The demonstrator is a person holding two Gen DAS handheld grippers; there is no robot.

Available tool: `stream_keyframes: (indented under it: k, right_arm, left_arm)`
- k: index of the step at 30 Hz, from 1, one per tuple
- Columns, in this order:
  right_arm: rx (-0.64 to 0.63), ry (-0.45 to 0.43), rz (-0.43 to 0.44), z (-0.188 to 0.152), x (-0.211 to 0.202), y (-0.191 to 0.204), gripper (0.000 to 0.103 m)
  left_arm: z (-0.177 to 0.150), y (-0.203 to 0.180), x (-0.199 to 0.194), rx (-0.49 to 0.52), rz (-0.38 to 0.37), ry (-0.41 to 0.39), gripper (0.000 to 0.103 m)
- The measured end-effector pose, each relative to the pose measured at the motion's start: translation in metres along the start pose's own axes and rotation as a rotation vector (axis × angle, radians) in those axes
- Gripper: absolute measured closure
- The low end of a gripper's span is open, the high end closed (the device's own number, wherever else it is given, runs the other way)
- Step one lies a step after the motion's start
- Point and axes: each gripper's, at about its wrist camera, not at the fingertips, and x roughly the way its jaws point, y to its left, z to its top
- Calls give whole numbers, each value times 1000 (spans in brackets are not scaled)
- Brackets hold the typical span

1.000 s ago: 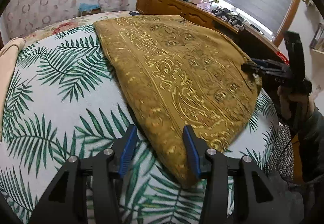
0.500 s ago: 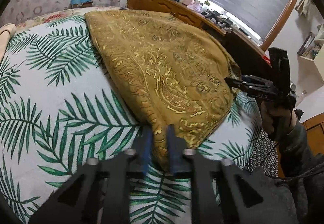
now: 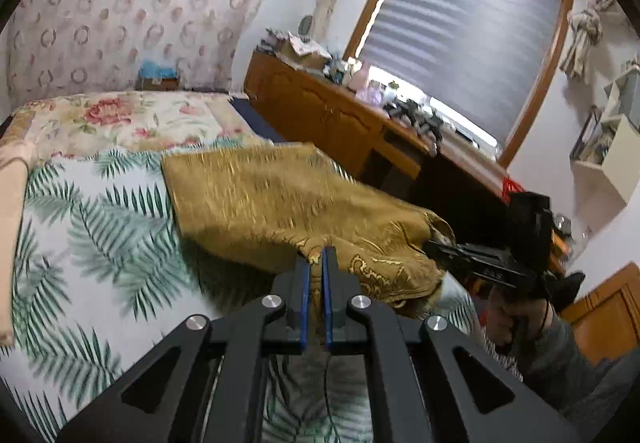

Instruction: Fold small clothes

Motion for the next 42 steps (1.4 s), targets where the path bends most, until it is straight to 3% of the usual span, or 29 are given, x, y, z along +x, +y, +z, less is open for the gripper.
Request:
stream_keyframes:
  k: [8,18,22,25,27,33,37,39,42]
  right_arm:
    - [-3,-97,24,61,-9,5,98]
    - [0,-88,-6,128,47,-6,97]
    - [-28,-74,-27,145,69,-11,86]
    - [-36,-61,-64,159,74,-19,69]
    - [-48,-65,-58,164,72,-26,59]
    - [-76,-39,-63,161,79,-45,52]
    - [-88,40,-48,150,104,-50,51]
    - [-90,71,-23,146,116,-48,51]
    - [-101,89,-7,145,129,-45,54]
  left_arm:
    - [53,40,30,-42,54,-53,101]
    - [83,88,88,-65,149,-5,101]
    - [89,112,113,-90,172,32,101]
    - [90,126,130,-102,184,65,101]
    - [91,132,141,-110,188,90,101]
    - [96,136,150,-91,161,125,95]
    - [101,130,131,-64,177,78,75]
    - [104,129,118,-47,198,41,74]
    - [104,133,110,-37,199,50,72]
